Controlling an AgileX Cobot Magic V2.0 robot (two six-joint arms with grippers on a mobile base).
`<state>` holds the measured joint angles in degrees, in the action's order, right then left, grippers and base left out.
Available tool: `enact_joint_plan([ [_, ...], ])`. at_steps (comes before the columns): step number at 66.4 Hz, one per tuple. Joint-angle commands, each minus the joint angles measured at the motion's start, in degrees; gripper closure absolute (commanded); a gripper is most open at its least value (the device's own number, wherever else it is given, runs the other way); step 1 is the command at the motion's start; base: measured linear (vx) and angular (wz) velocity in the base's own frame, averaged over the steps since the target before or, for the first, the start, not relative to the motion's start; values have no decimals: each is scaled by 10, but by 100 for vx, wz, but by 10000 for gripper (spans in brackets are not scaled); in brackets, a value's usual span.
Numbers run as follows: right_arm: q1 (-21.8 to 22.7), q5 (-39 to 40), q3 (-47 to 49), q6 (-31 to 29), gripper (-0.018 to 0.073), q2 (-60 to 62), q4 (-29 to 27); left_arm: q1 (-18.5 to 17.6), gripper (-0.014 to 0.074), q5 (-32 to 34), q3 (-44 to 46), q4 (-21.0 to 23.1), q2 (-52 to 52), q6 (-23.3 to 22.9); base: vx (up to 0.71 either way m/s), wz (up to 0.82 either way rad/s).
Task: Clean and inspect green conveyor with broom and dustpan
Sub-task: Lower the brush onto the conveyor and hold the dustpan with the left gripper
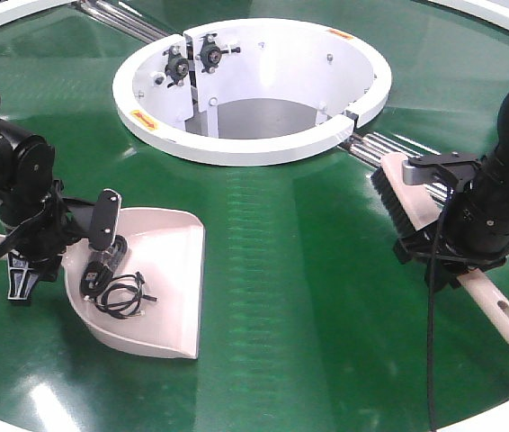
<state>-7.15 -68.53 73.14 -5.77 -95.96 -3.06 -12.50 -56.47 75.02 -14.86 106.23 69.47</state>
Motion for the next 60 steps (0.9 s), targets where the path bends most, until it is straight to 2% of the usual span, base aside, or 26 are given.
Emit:
enact_joint_plan([
  [1, 2, 6, 15, -5, 561, 28, 0, -3, 593, 17, 16, 2, -26, -9, 0, 0],
  [8, 2, 6, 15, -5, 561, 28, 0, -3, 561, 17, 16, 2, -26, -9, 0, 0],
  [16, 2, 6, 15, -5, 561, 28, 0, -3, 485, 12, 16, 7, -26, -9, 0, 0],
  [35, 2, 6, 15, -5, 561, 28, 0, -3, 172, 7, 15, 19, -27, -9, 0, 0],
  [43, 2, 6, 15, -5, 561, 28, 0, -3, 68, -9, 15, 29, -27, -9, 0, 0],
  [49, 2, 7, 15, -5, 561, 28, 0, -3, 22, -21, 15, 39, -27, -9, 0, 0],
  [60, 2, 17, 15, -5, 561, 23, 0, -3, 11, -46, 15, 66, -41, -9, 0, 0],
])
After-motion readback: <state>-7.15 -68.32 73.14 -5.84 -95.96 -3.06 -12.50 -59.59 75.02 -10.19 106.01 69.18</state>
